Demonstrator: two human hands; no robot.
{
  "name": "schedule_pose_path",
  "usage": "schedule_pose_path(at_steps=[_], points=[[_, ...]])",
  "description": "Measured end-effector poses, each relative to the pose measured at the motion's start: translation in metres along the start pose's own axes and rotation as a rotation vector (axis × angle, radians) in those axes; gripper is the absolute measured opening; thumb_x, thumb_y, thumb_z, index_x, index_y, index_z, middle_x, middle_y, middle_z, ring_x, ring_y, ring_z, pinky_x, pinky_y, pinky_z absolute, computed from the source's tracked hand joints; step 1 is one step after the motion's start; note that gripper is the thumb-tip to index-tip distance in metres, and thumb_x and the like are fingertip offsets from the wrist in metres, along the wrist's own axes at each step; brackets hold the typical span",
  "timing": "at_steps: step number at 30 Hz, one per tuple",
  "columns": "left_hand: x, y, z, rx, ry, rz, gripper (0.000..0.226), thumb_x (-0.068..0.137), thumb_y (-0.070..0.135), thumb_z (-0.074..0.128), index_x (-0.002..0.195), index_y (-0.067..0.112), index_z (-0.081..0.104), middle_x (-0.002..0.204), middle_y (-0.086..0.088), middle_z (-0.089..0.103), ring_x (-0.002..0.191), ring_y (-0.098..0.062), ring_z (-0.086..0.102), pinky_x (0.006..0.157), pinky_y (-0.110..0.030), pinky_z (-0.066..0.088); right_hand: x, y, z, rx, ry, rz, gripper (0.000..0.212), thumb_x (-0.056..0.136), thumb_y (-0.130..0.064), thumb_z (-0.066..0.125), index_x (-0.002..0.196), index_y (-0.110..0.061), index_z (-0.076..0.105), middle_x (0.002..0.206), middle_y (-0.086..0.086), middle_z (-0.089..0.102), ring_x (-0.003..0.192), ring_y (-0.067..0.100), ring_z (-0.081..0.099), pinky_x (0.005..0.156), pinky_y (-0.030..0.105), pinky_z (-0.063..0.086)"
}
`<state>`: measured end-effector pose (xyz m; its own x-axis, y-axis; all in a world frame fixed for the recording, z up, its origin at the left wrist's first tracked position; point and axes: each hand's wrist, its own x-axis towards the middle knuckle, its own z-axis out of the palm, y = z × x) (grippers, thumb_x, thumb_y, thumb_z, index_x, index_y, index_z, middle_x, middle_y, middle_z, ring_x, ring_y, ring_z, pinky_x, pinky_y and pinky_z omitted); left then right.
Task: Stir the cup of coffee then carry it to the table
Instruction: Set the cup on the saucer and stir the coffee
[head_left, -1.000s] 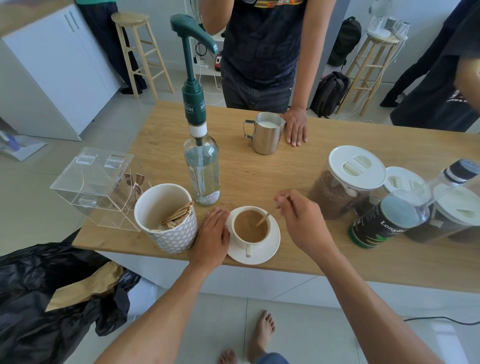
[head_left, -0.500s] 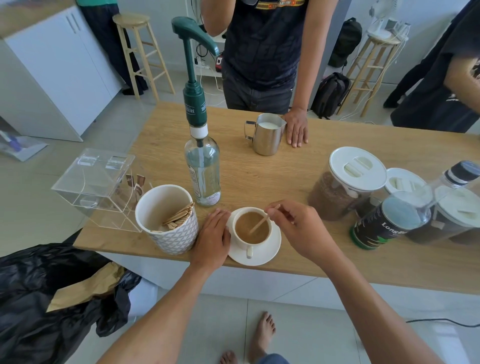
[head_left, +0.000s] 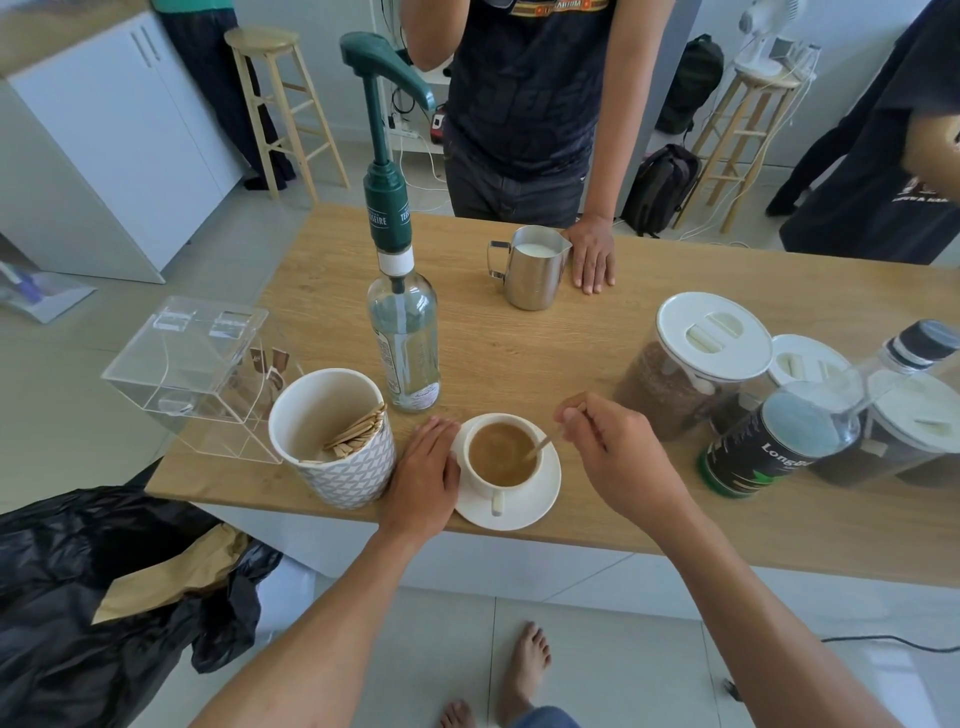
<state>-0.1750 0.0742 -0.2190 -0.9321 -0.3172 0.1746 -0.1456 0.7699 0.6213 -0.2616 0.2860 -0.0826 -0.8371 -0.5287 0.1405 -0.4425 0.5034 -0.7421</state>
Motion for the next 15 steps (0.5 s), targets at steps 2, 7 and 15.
schedule_pose_path(at_steps=[2,7,15], points=[[0.0003,0.0004,0.0,0.002,0.002,0.002,0.04,0.102,0.013,0.041,0.142,0.012,0.048,0.149,-0.001,0.046,0.145,-0.016,0.029,0.12,-0.025,0.017,0.0012,-0.0025,-0.0003,0.01,0.005,-0.028,0.018,0.099,-0.02,0.05,0.09,-0.023,0.065,0.089,-0.021,0.067,0.074,0.0,0.062,0.062,0.014,0.046],[0.0006,0.0007,0.0,0.0,0.0,0.004,0.04,0.102,0.014,0.041,0.142,0.011,0.048,0.148,-0.002,0.047,0.145,-0.016,0.029,0.119,-0.026,0.018,-0.0017,-0.0011,0.0043,0.024,-0.066,0.029,0.02,0.098,-0.023,0.05,0.088,-0.028,0.065,0.081,-0.014,0.069,0.068,0.014,0.063,0.063,0.041,0.054],[0.0011,-0.0022,0.0022,0.009,-0.002,-0.005,0.04,0.103,0.016,0.04,0.142,0.014,0.048,0.149,0.0,0.046,0.145,-0.014,0.028,0.119,-0.026,0.019,-0.0028,-0.0065,0.0068,0.023,-0.087,0.03,0.021,0.099,-0.021,0.049,0.089,-0.02,0.068,0.081,-0.013,0.069,0.068,0.018,0.064,0.063,0.042,0.053]])
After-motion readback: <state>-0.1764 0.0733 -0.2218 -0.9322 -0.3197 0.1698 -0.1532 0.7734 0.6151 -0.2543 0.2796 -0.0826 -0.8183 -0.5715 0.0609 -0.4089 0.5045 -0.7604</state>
